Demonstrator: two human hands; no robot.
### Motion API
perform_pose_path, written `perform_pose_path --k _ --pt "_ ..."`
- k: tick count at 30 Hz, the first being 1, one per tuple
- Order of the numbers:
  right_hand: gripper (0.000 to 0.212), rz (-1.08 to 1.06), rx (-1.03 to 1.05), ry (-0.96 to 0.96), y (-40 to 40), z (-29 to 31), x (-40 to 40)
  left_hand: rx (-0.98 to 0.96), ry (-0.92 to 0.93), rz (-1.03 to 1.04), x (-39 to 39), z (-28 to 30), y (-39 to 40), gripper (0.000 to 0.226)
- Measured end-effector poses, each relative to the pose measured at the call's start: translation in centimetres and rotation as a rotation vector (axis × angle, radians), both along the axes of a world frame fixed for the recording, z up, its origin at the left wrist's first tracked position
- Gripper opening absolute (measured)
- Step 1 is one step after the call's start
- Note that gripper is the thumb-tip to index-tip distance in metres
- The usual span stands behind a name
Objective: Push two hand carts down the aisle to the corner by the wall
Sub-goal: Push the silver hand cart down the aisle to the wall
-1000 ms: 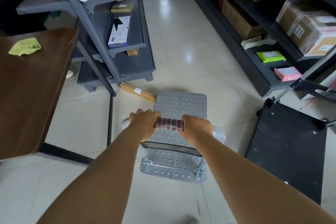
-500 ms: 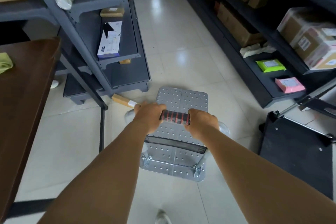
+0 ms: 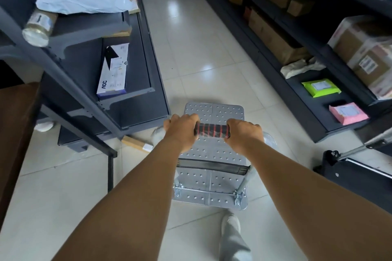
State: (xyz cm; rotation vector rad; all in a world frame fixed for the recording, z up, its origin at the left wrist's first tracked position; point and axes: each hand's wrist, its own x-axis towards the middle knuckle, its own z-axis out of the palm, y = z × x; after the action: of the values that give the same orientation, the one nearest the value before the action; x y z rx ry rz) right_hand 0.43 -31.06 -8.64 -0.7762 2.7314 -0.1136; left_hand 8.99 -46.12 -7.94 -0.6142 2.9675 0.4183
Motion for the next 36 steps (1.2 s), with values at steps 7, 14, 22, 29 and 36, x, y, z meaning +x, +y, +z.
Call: perform_pose_path --k 7,14,22,29,36 --pt "0.013 0.018 0.011 -0.02 -3.6 0.3 -11.0 0.106 -0.085 0.068 -9.3 0.8 -4.0 0.03" --pt "0.019 -0.021 0.082 -0.008 -8.3 1.1 -22.6 0.13 -0.154 0.126 -19.5 0.8 -8.3 0.04" --pt "0.032 -0.165 0.081 -0.031 -15.7 1.5 -35.2 0.111 -0.195 0.114 -33.2 0.8 -15.4 0.035" --pt "0.039 -0.127 0.052 -0.044 -22.2 1.9 -45.8 0.106 -0.213 0.111 -45.2 0.6 -22.5 0.036" --pt "0.056 -0.135 0.111 -0.092 -29.4 1.4 -57.8 0.07 -0.21 0.145 -56.8 0.7 -28.9 0.036"
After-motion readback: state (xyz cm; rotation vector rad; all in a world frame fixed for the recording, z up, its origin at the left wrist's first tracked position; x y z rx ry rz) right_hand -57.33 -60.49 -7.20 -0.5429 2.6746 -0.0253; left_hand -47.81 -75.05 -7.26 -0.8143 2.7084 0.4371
